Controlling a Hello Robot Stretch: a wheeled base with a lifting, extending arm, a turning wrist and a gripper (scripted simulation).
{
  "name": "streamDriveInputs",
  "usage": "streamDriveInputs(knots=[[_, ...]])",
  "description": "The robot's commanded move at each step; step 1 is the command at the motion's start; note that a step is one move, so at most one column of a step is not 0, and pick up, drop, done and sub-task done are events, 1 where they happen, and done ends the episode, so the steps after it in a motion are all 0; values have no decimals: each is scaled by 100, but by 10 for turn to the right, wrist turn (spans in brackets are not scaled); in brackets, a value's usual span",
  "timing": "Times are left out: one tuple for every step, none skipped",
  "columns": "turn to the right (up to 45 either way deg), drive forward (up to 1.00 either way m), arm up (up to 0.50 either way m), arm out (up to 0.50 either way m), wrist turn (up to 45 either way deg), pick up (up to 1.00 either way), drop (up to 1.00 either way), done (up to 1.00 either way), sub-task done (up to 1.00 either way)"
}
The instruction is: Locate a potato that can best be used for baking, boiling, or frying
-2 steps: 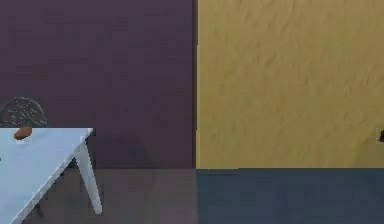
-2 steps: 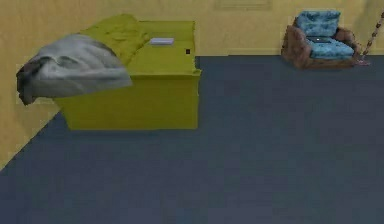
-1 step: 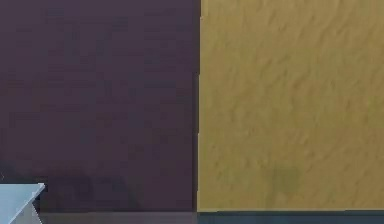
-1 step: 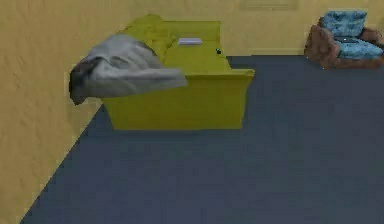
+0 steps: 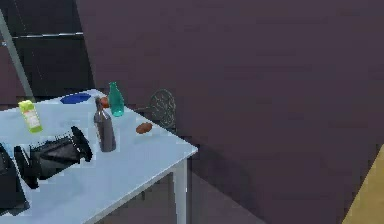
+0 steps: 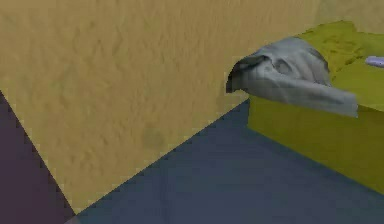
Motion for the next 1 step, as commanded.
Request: streamDriveInputs(knots=[[-120, 0, 0, 0, 0, 0, 0, 0, 0]])
